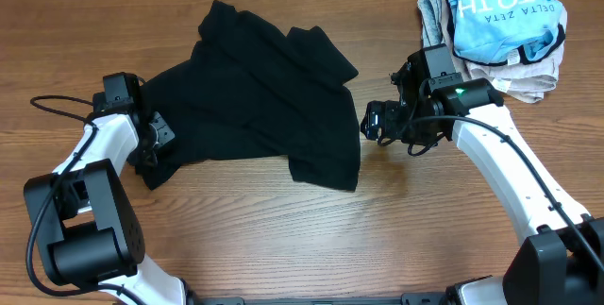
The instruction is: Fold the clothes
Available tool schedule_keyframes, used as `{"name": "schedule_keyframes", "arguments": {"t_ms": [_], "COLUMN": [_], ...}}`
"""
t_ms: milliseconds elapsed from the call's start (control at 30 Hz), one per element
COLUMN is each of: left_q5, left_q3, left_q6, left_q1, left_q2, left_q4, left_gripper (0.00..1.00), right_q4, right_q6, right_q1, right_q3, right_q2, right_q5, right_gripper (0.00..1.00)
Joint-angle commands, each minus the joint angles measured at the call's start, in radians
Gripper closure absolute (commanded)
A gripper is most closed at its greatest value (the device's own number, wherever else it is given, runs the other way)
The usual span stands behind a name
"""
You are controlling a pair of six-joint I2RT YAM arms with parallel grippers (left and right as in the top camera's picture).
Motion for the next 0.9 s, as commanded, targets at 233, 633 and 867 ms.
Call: {"name": "schedule_keyframes", "arguments": {"t_ms": [233,633,867], "left_q5": [-0.016,-0.013,0.070], "left_q3": [0.046,0.554,0.727], "left_q6": [-0.002,0.073,0.159], "left_q1": [-0.001,-0.002,-0.002], "left_q2": [0.051,0.050,0.049], "left_q4": [-0.081,-0.660,-0.874], "left_gripper": [0.96,0.96,0.96], "right_q4": [0.003,0.008,-0.005], "right_q6": [-0.002,-0.002,-0.002], "right_q1": [0.002,0.002,0.004], "right_q3": [0.003,0.003,0.000], "right_q2": [-0.010,-0.010,-0.008], "right_q5": [-0.005,-0.005,-0.005], "right_gripper": [0.06,0.06,0.06]}}
